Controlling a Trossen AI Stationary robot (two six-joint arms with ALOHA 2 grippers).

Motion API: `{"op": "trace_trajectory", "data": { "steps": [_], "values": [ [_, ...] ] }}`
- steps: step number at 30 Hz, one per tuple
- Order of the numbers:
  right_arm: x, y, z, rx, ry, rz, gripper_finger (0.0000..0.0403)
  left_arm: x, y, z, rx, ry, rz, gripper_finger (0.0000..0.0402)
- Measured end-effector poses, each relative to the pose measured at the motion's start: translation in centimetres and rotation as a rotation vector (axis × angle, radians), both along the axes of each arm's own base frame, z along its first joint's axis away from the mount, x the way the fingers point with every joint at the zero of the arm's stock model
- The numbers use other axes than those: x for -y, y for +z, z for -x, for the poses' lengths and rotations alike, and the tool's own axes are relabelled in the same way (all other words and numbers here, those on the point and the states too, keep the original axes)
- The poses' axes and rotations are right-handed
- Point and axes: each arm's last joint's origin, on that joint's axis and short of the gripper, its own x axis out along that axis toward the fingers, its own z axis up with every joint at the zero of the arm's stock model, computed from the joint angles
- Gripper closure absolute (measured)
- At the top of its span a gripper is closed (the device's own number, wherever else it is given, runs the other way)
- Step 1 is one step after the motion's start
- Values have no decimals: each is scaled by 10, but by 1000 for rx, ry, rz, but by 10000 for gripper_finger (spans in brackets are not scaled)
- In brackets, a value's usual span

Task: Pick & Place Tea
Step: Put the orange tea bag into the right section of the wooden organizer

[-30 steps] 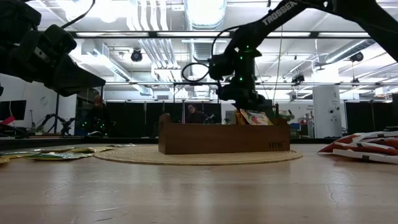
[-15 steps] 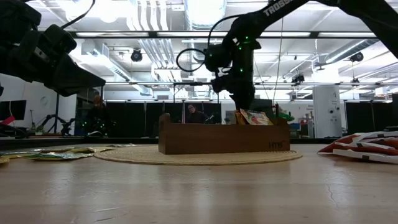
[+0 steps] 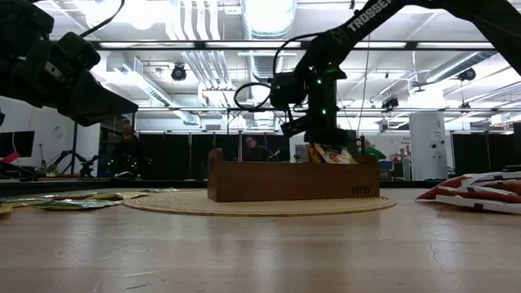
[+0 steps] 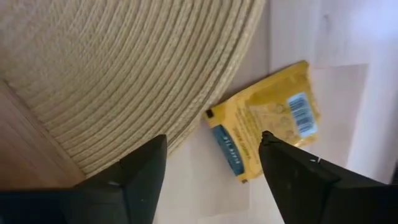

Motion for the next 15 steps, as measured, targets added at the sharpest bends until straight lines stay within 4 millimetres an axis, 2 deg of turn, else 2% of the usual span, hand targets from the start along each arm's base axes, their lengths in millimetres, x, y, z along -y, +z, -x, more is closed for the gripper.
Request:
{"op": "trace_trajectory", "data": {
  "steps": [15],
  "values": [
    [10, -21, 10, 48, -37, 9, 178, 0, 0, 0, 0, 0, 0, 402]
  ]
}}
